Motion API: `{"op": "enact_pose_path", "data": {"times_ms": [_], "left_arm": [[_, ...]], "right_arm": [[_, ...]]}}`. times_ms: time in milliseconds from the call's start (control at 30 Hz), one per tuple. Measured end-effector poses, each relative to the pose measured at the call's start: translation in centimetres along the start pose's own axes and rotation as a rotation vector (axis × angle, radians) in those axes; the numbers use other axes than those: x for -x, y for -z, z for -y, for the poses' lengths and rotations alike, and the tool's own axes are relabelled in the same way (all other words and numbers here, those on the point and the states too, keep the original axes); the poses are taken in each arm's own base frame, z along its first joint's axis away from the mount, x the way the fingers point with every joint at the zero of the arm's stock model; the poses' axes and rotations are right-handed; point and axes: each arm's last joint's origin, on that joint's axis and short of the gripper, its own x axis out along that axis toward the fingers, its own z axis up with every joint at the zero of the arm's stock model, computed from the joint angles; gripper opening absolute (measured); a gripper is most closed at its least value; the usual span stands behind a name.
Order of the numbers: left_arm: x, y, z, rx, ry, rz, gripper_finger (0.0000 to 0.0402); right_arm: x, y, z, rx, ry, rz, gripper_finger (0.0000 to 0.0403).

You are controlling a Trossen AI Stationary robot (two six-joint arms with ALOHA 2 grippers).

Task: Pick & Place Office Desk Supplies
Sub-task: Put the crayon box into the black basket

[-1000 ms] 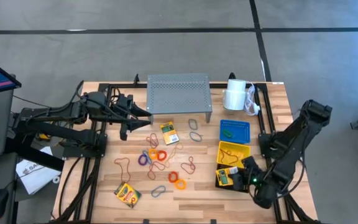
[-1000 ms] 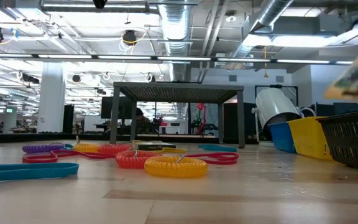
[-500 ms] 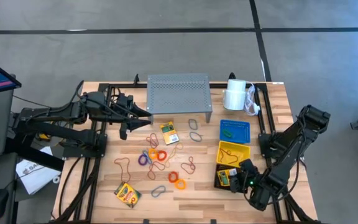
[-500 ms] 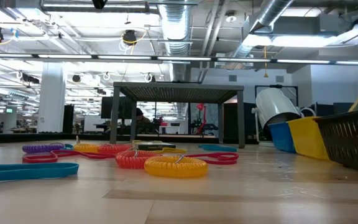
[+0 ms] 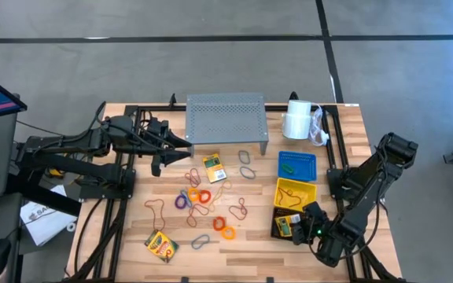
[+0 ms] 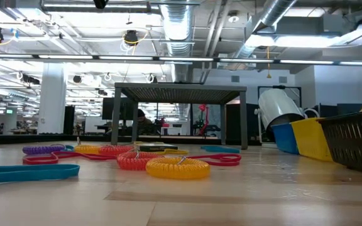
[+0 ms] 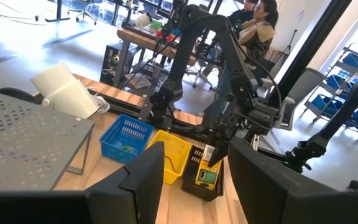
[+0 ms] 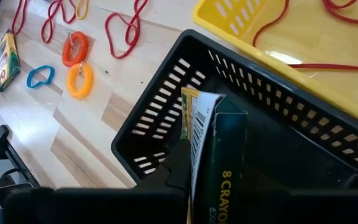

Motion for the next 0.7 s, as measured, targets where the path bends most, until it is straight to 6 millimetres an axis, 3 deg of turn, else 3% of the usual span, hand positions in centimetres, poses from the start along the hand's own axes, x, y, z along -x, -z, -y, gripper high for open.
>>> {"op": "enact_pose_path", "data": {"times_ms": [467, 700], "left_arm": [[0.0, 0.0, 0.0, -0.003, -0.002, 0.000, 0.0173], [0.0, 0.0, 0.0, -0.004, -0.002, -0.001, 0.0173]], "right_arm": [[0.0, -0.1, 0.1, 0.010, 0.042, -0.054, 0.0181], [2.1, -1.6, -0.1, 0.019, 0.063, -0.057, 0.0199]]}}
